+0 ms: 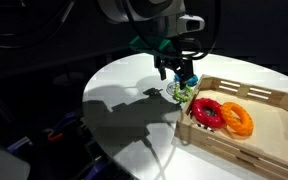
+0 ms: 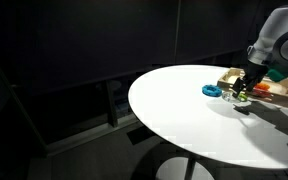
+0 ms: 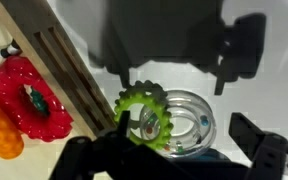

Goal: Put the green ring onto the tray

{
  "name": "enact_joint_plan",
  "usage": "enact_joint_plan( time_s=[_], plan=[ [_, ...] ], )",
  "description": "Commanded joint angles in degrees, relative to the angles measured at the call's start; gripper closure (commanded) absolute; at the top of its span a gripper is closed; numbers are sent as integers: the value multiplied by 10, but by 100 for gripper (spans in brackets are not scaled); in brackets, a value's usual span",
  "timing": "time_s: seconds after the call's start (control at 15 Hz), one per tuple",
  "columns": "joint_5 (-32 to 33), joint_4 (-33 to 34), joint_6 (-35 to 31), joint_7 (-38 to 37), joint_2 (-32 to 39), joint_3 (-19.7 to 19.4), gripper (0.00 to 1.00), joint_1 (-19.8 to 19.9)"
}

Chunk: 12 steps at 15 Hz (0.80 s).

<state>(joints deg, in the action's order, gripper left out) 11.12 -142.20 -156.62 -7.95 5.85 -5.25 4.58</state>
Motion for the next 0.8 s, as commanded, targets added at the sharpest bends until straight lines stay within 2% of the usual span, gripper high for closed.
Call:
enact_joint_plan(
  time_s=[0.0, 0.33, 0.47, 0.67, 0.73],
  plan=[
    [-3, 10, -37, 11, 21, -9, 0, 0],
    [-17, 10, -80, 21, 36, -12, 0, 0],
    [-17, 9, -94, 21, 42, -14, 5, -1],
    [-27, 10, -109, 28, 50, -11, 7, 1],
    [-30, 10, -113, 30, 53, -11, 14, 1]
  ],
)
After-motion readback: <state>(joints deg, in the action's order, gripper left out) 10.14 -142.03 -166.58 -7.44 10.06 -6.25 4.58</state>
